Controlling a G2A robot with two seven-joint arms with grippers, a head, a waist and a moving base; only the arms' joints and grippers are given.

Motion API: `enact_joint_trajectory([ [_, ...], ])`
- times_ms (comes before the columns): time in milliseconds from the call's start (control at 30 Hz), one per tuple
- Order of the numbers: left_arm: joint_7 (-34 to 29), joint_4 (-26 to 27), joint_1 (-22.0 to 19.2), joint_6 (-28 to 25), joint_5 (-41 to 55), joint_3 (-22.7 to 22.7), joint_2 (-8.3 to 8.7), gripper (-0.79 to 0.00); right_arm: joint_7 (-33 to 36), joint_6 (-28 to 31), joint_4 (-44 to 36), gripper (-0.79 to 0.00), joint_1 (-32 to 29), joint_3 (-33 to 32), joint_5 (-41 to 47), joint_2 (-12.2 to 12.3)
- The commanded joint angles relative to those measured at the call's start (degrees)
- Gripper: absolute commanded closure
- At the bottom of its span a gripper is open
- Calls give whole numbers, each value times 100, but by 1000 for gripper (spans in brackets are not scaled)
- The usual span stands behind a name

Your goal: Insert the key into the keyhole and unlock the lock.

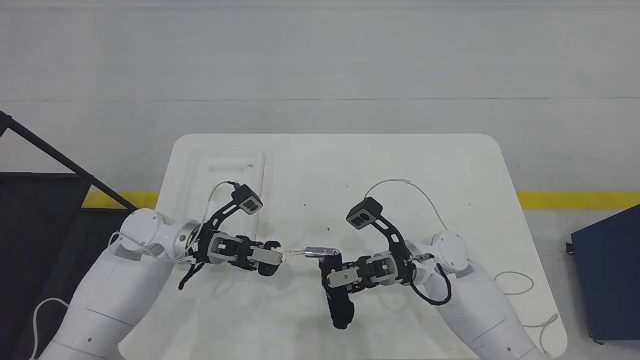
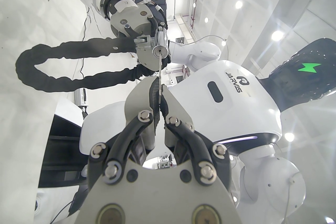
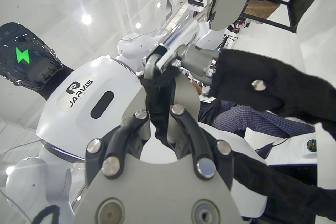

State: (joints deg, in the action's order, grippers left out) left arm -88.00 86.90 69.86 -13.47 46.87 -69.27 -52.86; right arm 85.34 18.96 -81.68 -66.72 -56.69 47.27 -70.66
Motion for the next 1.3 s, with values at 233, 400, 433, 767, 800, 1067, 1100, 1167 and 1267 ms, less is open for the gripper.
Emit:
enact_joint_trajectory([
  [233, 0, 29, -59, 18, -41, 28, -12, 0, 0, 0, 0, 0, 0, 0, 0, 0],
  [400, 0, 63, -119, 48, -77, 99, -18, 0, 0, 0, 0, 0, 0, 0, 0, 0],
  [433, 0, 74, -137, 55, -80, 121, -18, 0, 0, 0, 0, 0, 0, 0, 0, 0],
  [767, 0, 1, -404, -23, 416, 429, 51, 0, 0, 0, 0, 0, 0, 0, 0, 0],
  [800, 0, -61, -431, -74, 431, 478, 78, 0, 0, 0, 0, 0, 0, 0, 0, 0],
  [1067, 0, -548, -594, -265, 568, 768, 253, 0, 0, 0, 0, 0, 0, 0, 0, 0],
  [1100, 0, -595, -619, -273, 603, 809, 276, 0, 0, 0, 0, 0, 0, 0, 0, 0],
  [1167, 0, -679, -678, -281, 639, 892, 324, 0, 0, 0, 0, 0, 0, 0, 0, 0],
  [1267, 0, -786, -764, -281, 711, 1002, 397, 0, 0, 0, 0, 0, 0, 0, 0, 0],
])
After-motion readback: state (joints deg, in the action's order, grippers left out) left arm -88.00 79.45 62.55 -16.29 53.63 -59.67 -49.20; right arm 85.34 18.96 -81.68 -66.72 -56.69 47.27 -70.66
